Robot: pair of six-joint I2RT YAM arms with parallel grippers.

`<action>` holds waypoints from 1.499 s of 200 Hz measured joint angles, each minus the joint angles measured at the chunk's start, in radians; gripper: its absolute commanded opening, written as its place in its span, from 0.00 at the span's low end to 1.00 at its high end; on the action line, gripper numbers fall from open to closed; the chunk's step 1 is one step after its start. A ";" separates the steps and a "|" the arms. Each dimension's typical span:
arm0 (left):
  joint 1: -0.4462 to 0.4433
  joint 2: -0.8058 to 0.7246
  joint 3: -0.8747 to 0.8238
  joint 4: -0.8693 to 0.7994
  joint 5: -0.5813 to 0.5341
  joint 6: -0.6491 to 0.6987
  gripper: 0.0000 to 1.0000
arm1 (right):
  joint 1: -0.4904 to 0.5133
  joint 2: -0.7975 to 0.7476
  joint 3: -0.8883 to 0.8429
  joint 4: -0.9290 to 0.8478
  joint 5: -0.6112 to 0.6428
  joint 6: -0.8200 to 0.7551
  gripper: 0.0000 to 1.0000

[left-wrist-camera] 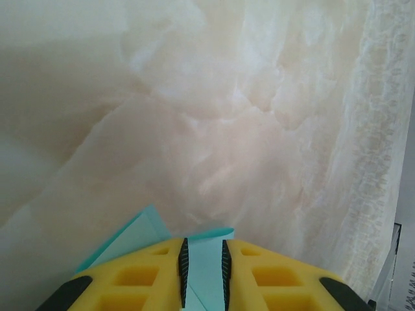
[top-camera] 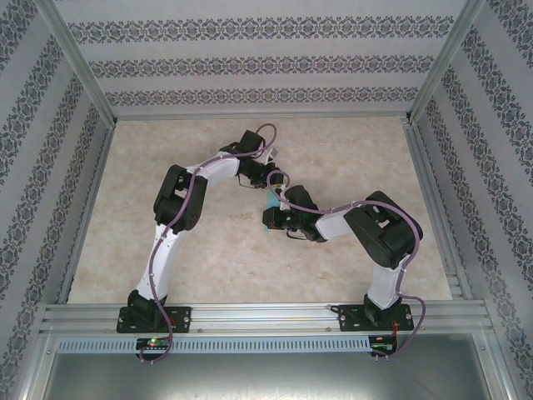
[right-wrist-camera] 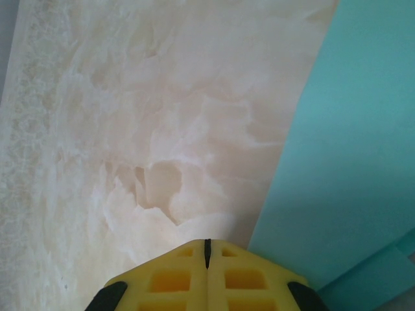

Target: Fold a paper plane with a square sheet of paper (pick it up from the middle)

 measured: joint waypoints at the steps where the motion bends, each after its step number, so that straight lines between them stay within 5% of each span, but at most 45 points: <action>1: 0.000 0.000 0.001 0.000 0.000 0.000 0.25 | 0.000 0.000 0.000 0.000 0.000 0.000 0.00; 164: 0.001 0.208 0.407 -0.207 -0.047 -0.014 0.26 | -0.001 -0.050 -0.051 -0.031 -0.018 -0.048 0.00; 226: 0.002 0.209 0.414 -0.208 -0.042 -0.002 0.28 | -0.001 -0.066 -0.048 -0.064 -0.043 -0.045 0.00; 300: 0.029 -0.006 0.276 -0.161 -0.124 0.059 0.37 | -0.008 -0.180 -0.032 -0.269 -0.105 -0.006 0.27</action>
